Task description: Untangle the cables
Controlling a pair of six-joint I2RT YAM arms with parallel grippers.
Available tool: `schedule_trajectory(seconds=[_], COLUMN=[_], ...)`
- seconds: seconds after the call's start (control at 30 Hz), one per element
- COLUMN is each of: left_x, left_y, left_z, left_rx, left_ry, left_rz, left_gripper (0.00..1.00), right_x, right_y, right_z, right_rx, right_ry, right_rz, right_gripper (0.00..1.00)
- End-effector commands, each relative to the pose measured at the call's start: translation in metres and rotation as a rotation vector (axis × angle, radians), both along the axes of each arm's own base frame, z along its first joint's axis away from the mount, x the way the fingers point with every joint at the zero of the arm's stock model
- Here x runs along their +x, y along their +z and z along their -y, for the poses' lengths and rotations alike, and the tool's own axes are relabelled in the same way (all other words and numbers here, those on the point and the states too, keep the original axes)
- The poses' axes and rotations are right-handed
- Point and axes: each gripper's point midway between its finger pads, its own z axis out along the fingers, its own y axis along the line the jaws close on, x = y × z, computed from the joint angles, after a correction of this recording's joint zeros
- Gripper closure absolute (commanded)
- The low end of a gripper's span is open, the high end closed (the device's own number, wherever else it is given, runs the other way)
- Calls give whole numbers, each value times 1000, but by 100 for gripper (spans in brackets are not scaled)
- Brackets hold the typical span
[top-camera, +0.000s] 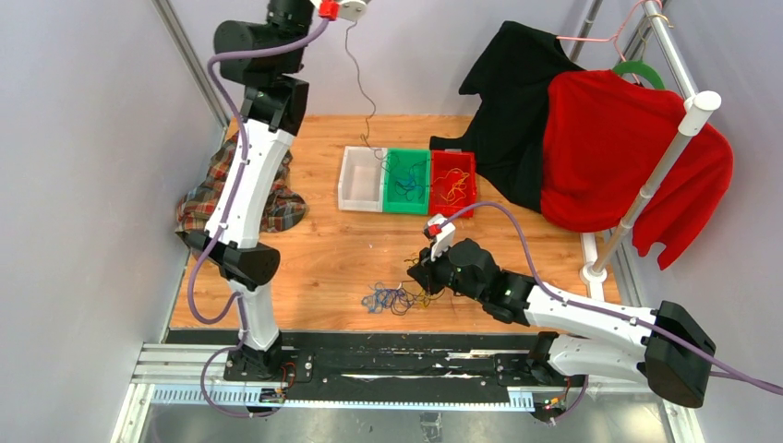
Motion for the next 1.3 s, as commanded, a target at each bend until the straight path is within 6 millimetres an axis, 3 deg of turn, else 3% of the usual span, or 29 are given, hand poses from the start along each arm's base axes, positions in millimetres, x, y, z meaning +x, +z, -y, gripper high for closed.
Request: schedule_trajectory(seconds=[0.0, 0.03, 0.33, 0.57, 0.67, 0.83, 0.93, 1.13, 1.27], left_x=[-50, -50, -9, 23, 29, 28, 31, 39, 36], left_y=[44, 43, -36, -119, -127, -97, -98, -167, -203], left_z=[-25, -26, -12, 1, 3, -1, 0, 4, 3], left_rx=[-104, -105, -46, 2, 8, -33, -28, 116, 174], left_ry=[-27, -27, -35, -56, -49, -48, -36, 30, 45], left_rz=[141, 128, -105, -307, -323, -263, -263, -368, -417], left_gripper=[99, 99, 99, 100, 100, 100, 100, 100, 100], right_x=[1, 1, 0, -2, -3, -3, -2, -4, -5], right_y=[-5, -5, -4, -3, -4, -5, -5, -9, -10], right_z=[1, 1, -2, -2, -1, 1, 0, 3, 6], right_rx=[3, 4, 8, 18, 19, 17, 20, 14, 12], right_ry=[-13, -11, -3, 2, 2, -3, -6, -5, -12], right_rz=[-23, -25, -31, -32, -34, -34, -34, -42, -42], right_gripper=[97, 97, 97, 98, 98, 98, 98, 98, 98])
